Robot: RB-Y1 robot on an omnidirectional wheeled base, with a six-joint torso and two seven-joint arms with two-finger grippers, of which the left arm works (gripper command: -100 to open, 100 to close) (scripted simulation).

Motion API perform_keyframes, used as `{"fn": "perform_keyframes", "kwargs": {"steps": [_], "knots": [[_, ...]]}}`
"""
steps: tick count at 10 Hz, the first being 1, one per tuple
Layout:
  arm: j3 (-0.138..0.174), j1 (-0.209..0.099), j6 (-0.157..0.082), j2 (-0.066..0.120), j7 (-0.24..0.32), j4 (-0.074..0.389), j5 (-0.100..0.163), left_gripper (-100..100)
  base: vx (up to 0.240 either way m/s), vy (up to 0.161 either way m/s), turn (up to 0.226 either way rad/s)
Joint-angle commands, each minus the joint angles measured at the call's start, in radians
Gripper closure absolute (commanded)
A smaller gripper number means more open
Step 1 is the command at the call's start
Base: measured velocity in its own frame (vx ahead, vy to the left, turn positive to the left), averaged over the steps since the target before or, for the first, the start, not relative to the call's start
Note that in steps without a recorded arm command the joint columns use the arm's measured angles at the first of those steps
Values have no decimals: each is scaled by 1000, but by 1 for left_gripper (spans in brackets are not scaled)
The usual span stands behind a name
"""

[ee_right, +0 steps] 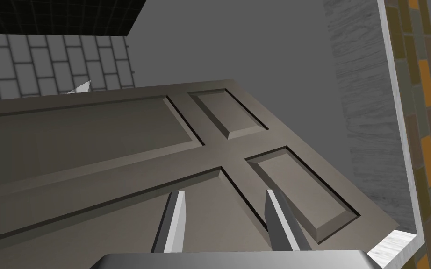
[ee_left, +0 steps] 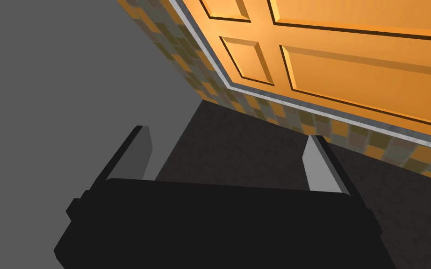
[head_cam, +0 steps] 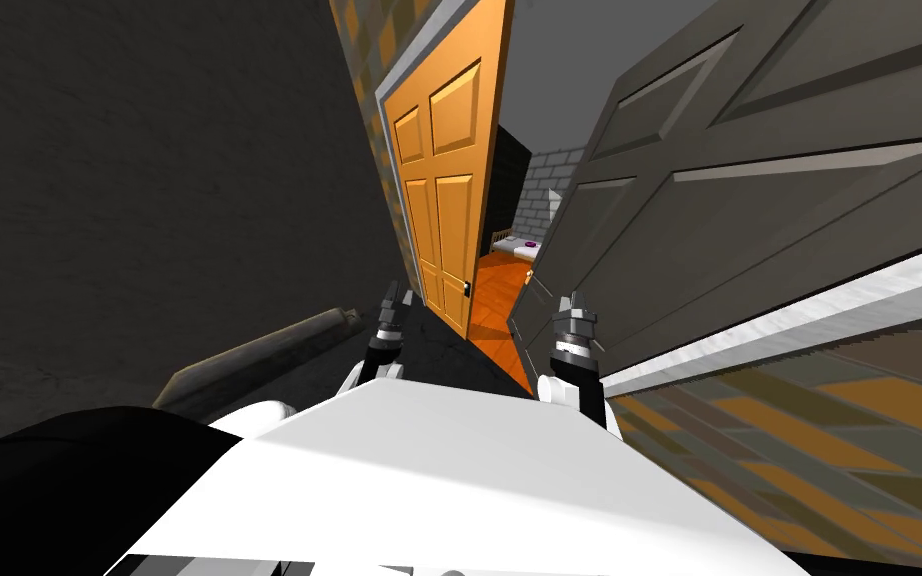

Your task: Push the door open

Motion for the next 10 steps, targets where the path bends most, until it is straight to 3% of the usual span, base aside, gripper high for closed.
{"fn": "perform_keyframes", "kwargs": {"steps": [1,9,10], "knots": [[-10,-11,-7,4,-1,45,0,-100,107,39,-89],[-66,-74,-46,16,-4,289,-2,-100,96,45,-95],[-66,-74,-46,16,-4,289,-2,-100,61,33,-29]]}}
